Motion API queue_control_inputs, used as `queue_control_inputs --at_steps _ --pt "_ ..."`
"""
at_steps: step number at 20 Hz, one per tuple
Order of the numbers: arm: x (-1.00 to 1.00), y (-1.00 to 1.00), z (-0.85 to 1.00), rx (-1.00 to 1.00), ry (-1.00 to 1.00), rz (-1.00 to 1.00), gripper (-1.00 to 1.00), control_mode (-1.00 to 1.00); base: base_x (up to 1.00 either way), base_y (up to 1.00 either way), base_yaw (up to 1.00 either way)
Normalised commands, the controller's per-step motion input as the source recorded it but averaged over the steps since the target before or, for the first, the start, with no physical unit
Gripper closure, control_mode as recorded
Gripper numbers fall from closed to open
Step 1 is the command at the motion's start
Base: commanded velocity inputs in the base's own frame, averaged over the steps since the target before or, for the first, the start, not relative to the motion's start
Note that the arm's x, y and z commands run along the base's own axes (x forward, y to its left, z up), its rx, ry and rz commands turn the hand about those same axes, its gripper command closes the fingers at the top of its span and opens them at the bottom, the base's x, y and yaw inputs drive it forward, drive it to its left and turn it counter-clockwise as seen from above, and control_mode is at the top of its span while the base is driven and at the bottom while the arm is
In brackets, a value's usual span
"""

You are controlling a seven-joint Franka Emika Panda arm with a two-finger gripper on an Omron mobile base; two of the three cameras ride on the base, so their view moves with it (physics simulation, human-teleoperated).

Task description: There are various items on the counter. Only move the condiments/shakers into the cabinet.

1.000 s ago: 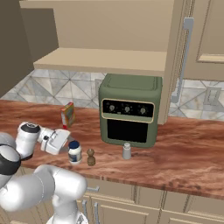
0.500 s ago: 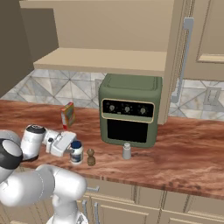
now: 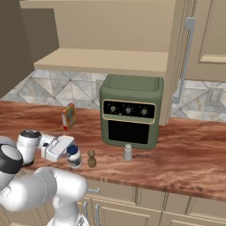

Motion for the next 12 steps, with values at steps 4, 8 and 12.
queue_control_inputs --at_steps 4,8,12 --pt "-0.41 0.13 0.41 0.00 -0.04 0.02 1.00 -1.00 0.00 0.00 0.00" --pt "-0.37 0.22 0.68 0.00 -0.01 0.14 1.00 -1.00 0.00 0.00 0.00" --pt "-0.21 0.34 0.76 -0.01 0.03 0.28 1.00 -1.00 0.00 0.00 0.00"
